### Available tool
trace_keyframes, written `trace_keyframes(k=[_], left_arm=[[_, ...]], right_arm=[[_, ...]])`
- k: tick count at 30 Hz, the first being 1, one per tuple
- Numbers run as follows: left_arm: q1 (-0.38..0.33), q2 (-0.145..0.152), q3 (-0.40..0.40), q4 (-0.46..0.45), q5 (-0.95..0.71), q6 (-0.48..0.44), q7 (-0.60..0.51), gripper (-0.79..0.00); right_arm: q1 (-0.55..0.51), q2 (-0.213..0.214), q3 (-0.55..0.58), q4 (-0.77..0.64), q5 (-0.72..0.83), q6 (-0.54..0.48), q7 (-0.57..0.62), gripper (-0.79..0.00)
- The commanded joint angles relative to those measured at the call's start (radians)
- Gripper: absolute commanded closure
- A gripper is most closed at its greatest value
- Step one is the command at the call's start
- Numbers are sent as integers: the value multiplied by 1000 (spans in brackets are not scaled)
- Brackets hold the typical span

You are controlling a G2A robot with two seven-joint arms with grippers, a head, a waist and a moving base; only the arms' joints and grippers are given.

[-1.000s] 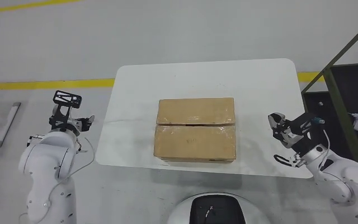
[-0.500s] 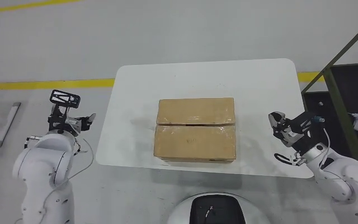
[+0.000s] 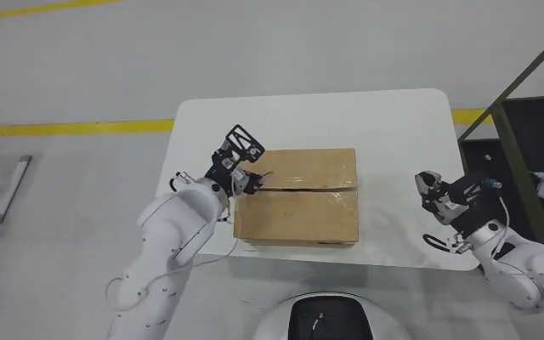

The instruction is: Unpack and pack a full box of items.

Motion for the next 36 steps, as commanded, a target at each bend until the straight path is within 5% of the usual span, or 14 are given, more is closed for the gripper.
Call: trace_keyframes(k=[1, 7, 16, 36], left_arm=[[-39, -12, 78, 33, -16, -9, -1, -785], [-96, -42, 237, 88, 18, -29, -21, -785], [-156, -73, 349, 178, 115, -30, -57, -785], [-206, -101, 347, 266, 338, 15, -4, -785]], right_arm=[[-7, 0, 6, -1, 1, 6, -3, 0], [-22, 0, 22, 1, 6, 16, -9, 0], [-30, 1, 33, 3, 9, 17, -12, 0], [-42, 1, 48, 1, 8, 29, -8, 0]])
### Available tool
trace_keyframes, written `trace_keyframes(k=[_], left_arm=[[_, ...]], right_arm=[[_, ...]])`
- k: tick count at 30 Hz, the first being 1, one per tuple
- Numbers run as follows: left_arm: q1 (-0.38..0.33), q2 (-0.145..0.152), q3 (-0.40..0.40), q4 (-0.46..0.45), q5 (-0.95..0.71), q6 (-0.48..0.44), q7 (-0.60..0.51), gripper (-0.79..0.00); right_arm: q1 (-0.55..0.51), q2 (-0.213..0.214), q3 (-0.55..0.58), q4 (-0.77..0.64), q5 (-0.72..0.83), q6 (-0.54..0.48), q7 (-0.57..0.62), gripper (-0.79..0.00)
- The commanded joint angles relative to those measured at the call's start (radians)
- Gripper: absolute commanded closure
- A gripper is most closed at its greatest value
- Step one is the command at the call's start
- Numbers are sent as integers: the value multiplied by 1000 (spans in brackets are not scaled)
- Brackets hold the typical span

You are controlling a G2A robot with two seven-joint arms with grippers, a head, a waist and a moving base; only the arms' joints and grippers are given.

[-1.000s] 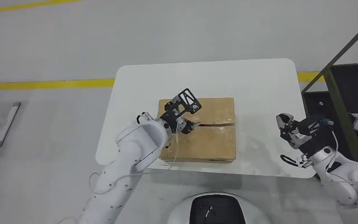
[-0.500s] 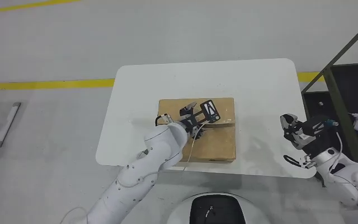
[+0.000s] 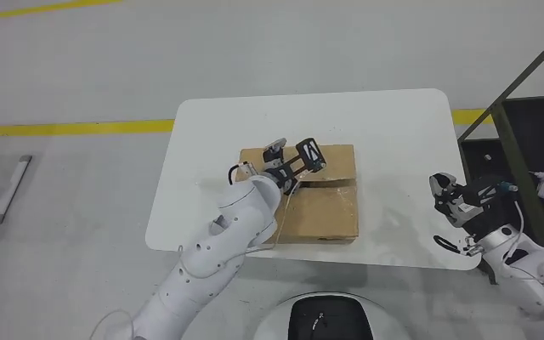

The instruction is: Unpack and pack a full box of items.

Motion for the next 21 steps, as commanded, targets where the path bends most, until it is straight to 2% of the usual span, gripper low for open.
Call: trace_keyframes(k=[1, 6, 12, 17, 21], left_arm=[[-2, -1, -6, 0, 24, 0, 11, -785], [-19, -6, -23, -3, 63, -8, 36, -785], [-86, -17, -29, 22, 138, -26, 88, -785], [-176, -41, 1, 86, 193, -33, 137, -785], [-254, -73, 50, 190, 199, -16, 179, -785]], right_arm=[[1, 0, -2, -1, -1, 2, 0, 0], [7, -1, -7, -6, 0, 6, 0, 0], [14, -1, -13, -12, 0, 4, 0, 0], [18, -1, -15, -14, 2, -1, 2, 0], [20, -1, -16, -19, 0, -10, 6, 0]])
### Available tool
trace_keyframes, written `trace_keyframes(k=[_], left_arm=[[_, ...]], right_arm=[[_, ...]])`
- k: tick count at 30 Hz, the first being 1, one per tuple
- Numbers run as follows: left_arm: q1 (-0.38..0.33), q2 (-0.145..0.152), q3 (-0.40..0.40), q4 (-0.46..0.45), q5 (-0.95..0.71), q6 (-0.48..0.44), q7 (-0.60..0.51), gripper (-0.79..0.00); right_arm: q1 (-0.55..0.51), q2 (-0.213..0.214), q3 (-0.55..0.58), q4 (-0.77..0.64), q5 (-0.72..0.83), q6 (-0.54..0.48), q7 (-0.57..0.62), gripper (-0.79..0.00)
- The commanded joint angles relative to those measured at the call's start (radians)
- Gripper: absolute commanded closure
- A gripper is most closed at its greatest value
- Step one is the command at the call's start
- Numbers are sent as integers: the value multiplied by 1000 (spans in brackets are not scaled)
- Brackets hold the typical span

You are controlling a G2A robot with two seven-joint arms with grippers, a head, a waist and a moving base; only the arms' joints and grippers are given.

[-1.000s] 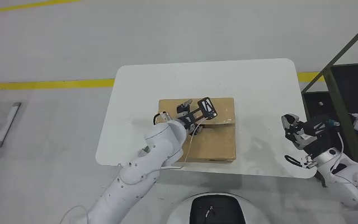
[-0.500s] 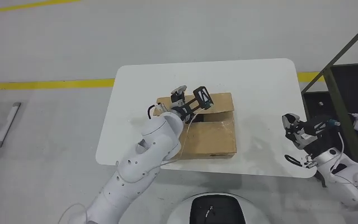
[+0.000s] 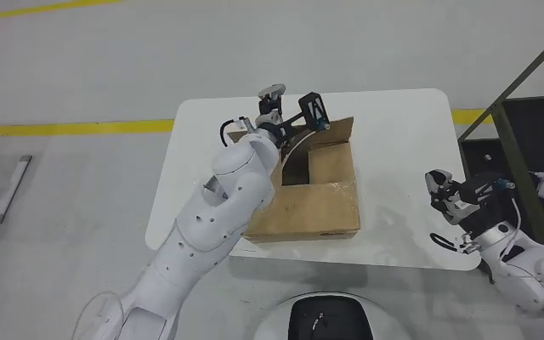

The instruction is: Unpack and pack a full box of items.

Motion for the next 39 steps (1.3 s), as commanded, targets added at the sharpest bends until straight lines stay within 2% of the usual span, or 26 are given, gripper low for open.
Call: trace_keyframes(k=[1, 8, 11, 13, 18, 23, 26, 29, 32, 35, 39], left_arm=[[-43, -21, 34, 70, -5, 11, 21, -785], [-152, -108, 153, 296, -24, 73, 77, -785], [-183, -146, 177, 386, -60, 118, 92, -785], [-207, -169, 197, 437, -72, 114, 95, -785], [-244, -217, 229, 571, -82, 106, 108, -785], [-265, -256, 247, 642, -84, 114, 121, -785], [-274, -269, 233, 658, -99, 133, 129, -785], [-269, -268, 188, 642, -144, 142, 132, -785], [-241, -249, 125, 585, -183, 136, 117, -785], [-155, -203, 25, 434, -202, 98, 63, -785], [40, -134, -138, 150, -213, 21, -57, -785]], right_arm=[[-1, 0, 0, -5, 1, -7, 3, 0], [-3, 2, 21, -23, 15, -17, 9, 0], [-4, 2, 27, -23, 34, -14, 12, 0], [-5, 2, 29, -30, 78, -26, 23, 0], [-20, 5, 41, -32, 63, -63, 29, 0], [-30, 6, 48, -36, 85, -83, 36, 0], [-24, 7, 51, -32, 109, -96, 34, 0], [-9, 8, 62, -19, 186, -125, 49, 0], [14, 12, 69, -1, 303, -188, 95, 0], [54, 24, 70, 32, 444, -335, 195, 0], [103, 41, 48, 65, 550, -473, 332, 0]])
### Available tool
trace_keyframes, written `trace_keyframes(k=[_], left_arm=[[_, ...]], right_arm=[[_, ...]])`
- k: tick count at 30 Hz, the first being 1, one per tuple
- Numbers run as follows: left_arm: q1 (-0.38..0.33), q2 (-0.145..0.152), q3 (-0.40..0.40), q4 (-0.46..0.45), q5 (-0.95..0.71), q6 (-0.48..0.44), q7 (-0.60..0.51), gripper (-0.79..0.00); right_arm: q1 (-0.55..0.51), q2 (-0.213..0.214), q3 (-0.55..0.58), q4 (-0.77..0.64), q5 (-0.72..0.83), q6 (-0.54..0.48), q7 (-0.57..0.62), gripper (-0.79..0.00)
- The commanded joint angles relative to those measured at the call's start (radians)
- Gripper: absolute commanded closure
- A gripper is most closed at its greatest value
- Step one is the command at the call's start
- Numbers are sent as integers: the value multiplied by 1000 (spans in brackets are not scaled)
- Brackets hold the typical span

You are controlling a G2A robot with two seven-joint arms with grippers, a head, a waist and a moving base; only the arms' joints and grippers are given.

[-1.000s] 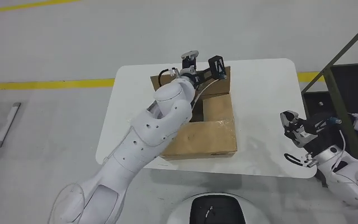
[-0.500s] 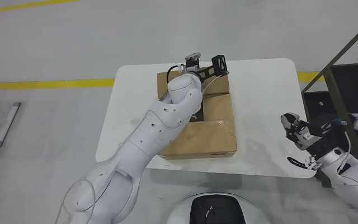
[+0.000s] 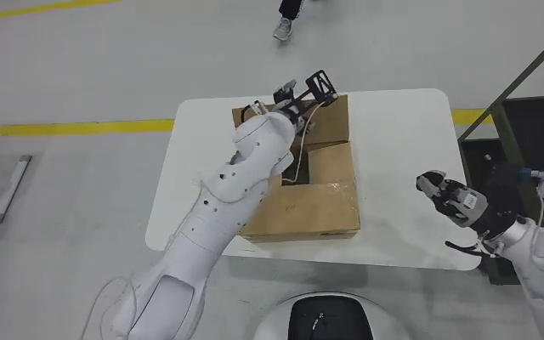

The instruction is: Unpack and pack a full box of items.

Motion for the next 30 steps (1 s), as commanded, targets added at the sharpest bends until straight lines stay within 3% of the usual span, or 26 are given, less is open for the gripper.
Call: trace_keyframes(k=[1, 4, 5, 7, 11, 15, 20, 21, 26, 28, 30], left_arm=[[139, 40, -111, -205, -6, -44, -73, -785], [308, 77, -234, -424, -30, -92, -147, -785], [358, 86, -265, -486, -35, -114, -164, -785], [443, 101, -320, -586, -40, -151, -191, -785], [583, 119, -420, -728, -82, -140, -224, -785], [683, 129, -481, -803, -86, -102, -220, -785], [730, 135, -512, -835, -78, -67, -180, -785], [730, 135, -512, -835, -78, -67, -180, -785], [730, 135, -512, -835, -78, -67, -180, -785], [730, 135, -512, -835, -78, -67, -180, -785], [730, 135, -512, -835, -78, -67, -180, -785]], right_arm=[[26, 9, -13, 16, 42, -73, 74, 0], [54, 20, -39, 33, 69, -128, 154, 0], [62, 22, -40, 36, 61, -126, 166, -55], [62, 22, -40, 36, 61, -126, 166, 0], [62, 22, -40, 36, 61, -126, 166, 0], [62, 22, -40, 36, 61, -126, 166, 0], [109, 22, -95, 57, 72, -40, 186, -9], [132, 23, -111, 65, 69, -24, 199, -126], [248, 21, -208, 118, 103, 28, 238, -172], [290, 20, -245, 142, 112, 31, 260, -280], [330, 20, -277, 168, 110, 34, 280, -234]])
